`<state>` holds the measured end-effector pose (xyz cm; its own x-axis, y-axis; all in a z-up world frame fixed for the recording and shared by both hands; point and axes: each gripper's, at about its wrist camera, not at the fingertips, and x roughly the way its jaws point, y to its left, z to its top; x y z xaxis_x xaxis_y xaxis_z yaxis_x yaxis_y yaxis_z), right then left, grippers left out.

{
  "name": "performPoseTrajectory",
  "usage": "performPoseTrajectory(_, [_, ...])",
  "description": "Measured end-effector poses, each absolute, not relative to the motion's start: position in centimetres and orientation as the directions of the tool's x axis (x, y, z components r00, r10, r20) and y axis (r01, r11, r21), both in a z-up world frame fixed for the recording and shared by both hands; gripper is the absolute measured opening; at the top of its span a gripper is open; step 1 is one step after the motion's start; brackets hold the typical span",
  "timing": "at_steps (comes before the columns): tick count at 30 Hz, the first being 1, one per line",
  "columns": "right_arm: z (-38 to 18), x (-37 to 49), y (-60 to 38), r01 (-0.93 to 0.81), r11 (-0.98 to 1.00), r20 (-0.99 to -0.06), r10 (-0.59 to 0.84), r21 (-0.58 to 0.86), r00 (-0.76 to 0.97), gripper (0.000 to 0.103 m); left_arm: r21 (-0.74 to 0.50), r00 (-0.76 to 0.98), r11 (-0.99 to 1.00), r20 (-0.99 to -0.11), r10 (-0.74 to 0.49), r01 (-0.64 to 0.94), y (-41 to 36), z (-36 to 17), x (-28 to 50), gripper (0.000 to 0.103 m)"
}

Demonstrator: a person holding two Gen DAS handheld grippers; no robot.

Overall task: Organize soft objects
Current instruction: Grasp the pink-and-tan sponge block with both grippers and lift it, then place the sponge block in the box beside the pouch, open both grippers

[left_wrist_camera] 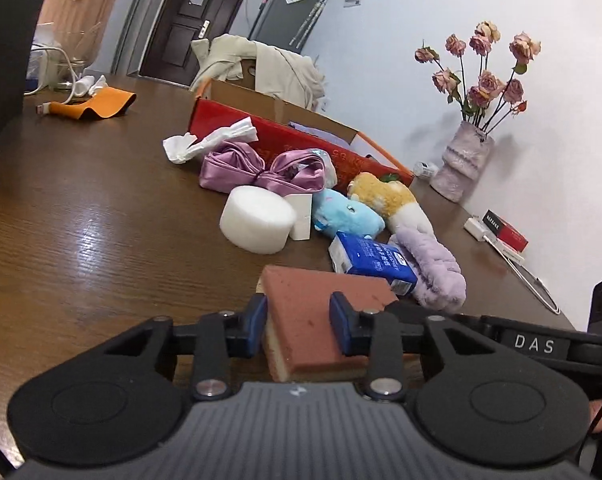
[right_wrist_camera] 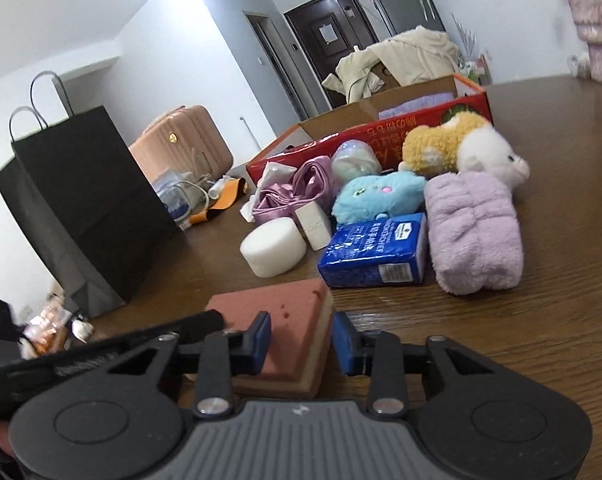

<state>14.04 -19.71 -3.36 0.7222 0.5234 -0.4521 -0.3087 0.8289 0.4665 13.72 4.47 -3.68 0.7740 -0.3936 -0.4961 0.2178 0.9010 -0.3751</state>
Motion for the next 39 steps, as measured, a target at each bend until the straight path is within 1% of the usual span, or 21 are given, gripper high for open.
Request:
performPoseTrajectory(3, [-3.8,14.7,-20.0,-0.3,0.809,-0.44,0.541,0.505,0.717,0.025,-0.377,0.768,0.899,-0.501,-0.399,0.222,4.4,-3.7,14.0,0.033])
performPoseTrajectory(5, [-3.8,14.8,-19.9,-0.304,0.809,-0.439,0.542,0.504,0.717,0.025,-0.393,0.768,0.893,-0.496,-0.405,0.217,4.4,-3.4,14.1,0.033])
performPoseTrajectory(7, [-3.6,14.7,-19.9,-0.313,0.811,-0.429,0.541,0.495,0.724,0.025,-0.397,0.786,0.888,-0.461,-0.412,0.233,4.4,-2.5,14.1,0.033])
performPoseTrajectory(9, [-2.8,14.5,-20.1,-0.332,0.808,-0.393,0.542,0.486,0.743,0.025,-0.41,0.801,0.878,-0.424,-0.422,0.246,4.4,-1.3,14.5,0.033])
performPoseTrajectory(13, [-0.2,15.8,-20.7,-0.373,0.798,-0.318,0.55,0.474,0.773,0.025,-0.4,0.826,0.869,-0.353,-0.44,0.292,4.4,2.0,17.6,0.033])
performPoseTrajectory(16, [2.4,18.7,-21.1,-0.401,0.792,-0.273,0.556,0.461,0.785,0.025,-0.377,0.834,0.87,-0.327,-0.445,0.317,4.2,4.9,21.1,0.033])
performPoseTrajectory(21, [7.6,26.1,-21.8,-0.404,0.777,-0.243,0.562,0.483,0.79,0.025,-0.333,0.859,0.884,-0.284,-0.426,0.328,3.6,9.9,28.4,0.033])
performPoseTrajectory(23, [9.4,29.8,-22.2,-0.42,0.763,-0.243,0.583,0.492,0.775,0.025,-0.34,0.844,0.878,-0.305,-0.441,0.336,3.6,11.2,32.6,0.033])
performPoseTrajectory(24, [9.9,31.7,-22.3,-0.41,0.761,-0.256,0.584,0.503,0.77,0.026,-0.337,0.839,0.878,-0.312,-0.446,0.341,3.5,11.6,34.4,0.033])
performPoseTrajectory(26, [10.5,35.9,-22.6,-0.381,0.756,-0.292,0.586,0.532,0.756,0.026,-0.326,0.839,0.889,-0.336,-0.428,0.323,3.5,11.8,37.9,0.033])
performPoseTrajectory(29, [10.1,41.8,-22.7,-0.344,0.723,-0.331,0.615,0.6,0.715,0.026,-0.305,0.848,0.913,-0.374,-0.375,0.27,3.6,10.7,42.9,0.032])
performPoseTrajectory(31, [9.8,45.4,-22.1,-0.329,0.717,-0.357,0.625,0.615,0.694,0.026,-0.325,0.84,0.92,-0.416,-0.348,0.219,4.1,9.2,46.3,0.032])
performPoseTrajectory(33, [9.0,49.0,-21.1,-0.308,0.738,-0.402,0.612,0.6,0.682,0.026,-0.384,0.795,0.911,-0.501,-0.34,0.148,4.8,6.9,50.4,0.031])
performPoseTrajectory(35, [7.5,53.1,-20.4,-0.245,0.749,-0.455,0.591,0.615,0.666,0.026,-0.401,0.756,0.912,-0.569,-0.323,0.088,5.5,4.8,53.7,0.031])
performPoseTrajectory(38, [4.6,57.7,-19.5,-0.178,0.753,-0.517,0.583,0.634,0.627,0.026,-0.354,0.746,0.933,-0.607,-0.274,0.055,5.6,3.3,56.0,0.031])
performPoseTrajectory(39, [3.7,58.7,-19.0,-0.165,0.762,-0.538,0.576,0.627,0.615,0.024,-0.337,0.748,0.94,-0.611,-0.259,0.05,5.5,3.1,56.4,0.032])
